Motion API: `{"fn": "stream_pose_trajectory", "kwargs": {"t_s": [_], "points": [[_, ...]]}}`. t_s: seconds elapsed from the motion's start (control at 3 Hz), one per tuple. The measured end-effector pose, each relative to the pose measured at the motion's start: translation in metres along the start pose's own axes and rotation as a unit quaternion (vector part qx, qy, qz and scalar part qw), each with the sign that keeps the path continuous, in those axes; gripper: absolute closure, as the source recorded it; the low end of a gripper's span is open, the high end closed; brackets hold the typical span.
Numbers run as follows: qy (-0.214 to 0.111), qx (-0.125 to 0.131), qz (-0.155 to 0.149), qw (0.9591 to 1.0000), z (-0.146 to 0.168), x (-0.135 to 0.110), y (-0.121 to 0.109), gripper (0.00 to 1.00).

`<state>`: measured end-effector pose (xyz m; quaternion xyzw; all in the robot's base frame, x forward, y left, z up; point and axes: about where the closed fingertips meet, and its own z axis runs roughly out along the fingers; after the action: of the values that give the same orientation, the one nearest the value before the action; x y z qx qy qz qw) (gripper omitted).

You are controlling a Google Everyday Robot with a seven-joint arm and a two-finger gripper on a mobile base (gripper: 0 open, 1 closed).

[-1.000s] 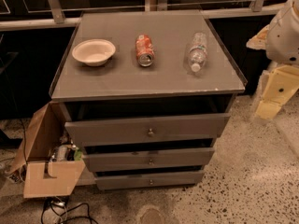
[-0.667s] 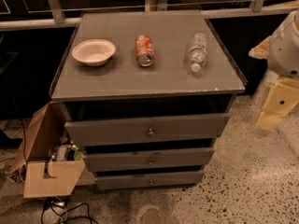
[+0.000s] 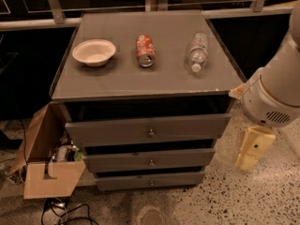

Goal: Open top drawer

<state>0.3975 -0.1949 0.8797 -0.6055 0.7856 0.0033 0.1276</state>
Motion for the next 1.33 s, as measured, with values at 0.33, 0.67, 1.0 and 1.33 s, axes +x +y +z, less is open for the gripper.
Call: {"fn": "stream_pose_trajectory", "kwargs": {"t_s": [0.33,0.67,1.0,1.33], "points": [[0.000,0.000,0.000,1.0000,0.000,0.000,0.000,0.00],[-0.001,-0.022,0.002,0.9998,0.026,-0.003,0.014,0.00],[-0.017,-0.068,-0.003,0.9976,0.094,-0.024,0.033,0.00],[-0.017,-0.068,-0.003,0.9976,0.094,-0.023,0.033,0.00]]}}
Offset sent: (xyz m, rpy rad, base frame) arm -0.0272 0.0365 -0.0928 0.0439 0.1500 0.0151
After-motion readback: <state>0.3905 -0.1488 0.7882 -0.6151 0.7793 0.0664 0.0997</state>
